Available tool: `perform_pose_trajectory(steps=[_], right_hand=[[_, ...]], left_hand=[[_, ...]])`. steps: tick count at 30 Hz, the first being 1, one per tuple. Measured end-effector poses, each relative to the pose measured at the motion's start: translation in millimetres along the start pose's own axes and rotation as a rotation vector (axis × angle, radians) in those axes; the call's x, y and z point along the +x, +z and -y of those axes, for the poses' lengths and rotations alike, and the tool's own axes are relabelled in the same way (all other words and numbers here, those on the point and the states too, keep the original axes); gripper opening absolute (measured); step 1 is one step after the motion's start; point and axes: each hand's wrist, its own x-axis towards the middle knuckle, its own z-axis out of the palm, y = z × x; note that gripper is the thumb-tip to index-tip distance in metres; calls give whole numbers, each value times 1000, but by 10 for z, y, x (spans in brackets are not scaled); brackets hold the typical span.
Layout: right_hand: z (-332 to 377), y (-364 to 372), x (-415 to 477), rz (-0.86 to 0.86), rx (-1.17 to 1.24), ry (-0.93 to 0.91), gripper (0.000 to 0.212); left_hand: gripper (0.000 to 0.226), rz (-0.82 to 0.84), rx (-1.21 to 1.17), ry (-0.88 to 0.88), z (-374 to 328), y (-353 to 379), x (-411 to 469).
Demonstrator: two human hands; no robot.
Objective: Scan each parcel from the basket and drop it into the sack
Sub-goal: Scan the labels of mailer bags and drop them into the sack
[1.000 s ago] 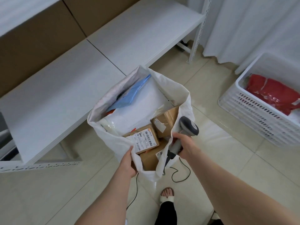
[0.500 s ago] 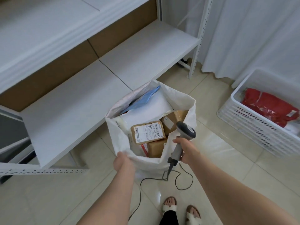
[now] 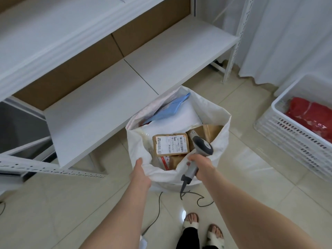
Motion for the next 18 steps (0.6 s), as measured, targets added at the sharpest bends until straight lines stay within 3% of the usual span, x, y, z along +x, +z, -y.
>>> perform_pose_trajectory(steps=[4,8,12,16,18], right_hand=[[-10,88,22,-19,-36,11,30],[-2,72,29,1,-117,-40,24],[27,14,-15,39,-86,-69,23],[171,14,-179,151,0,-134,17],[225,24,-245,203,47,-159,25]], left_hand=[[42,171,85,-109,64,-56,-15],[26,235,130,-146,85,-19,-27],[55,140,74,-69,16,18,-43],[53,185,-98,4,-221,174,-188],[49,222,-210,29,-304,198,-200]])
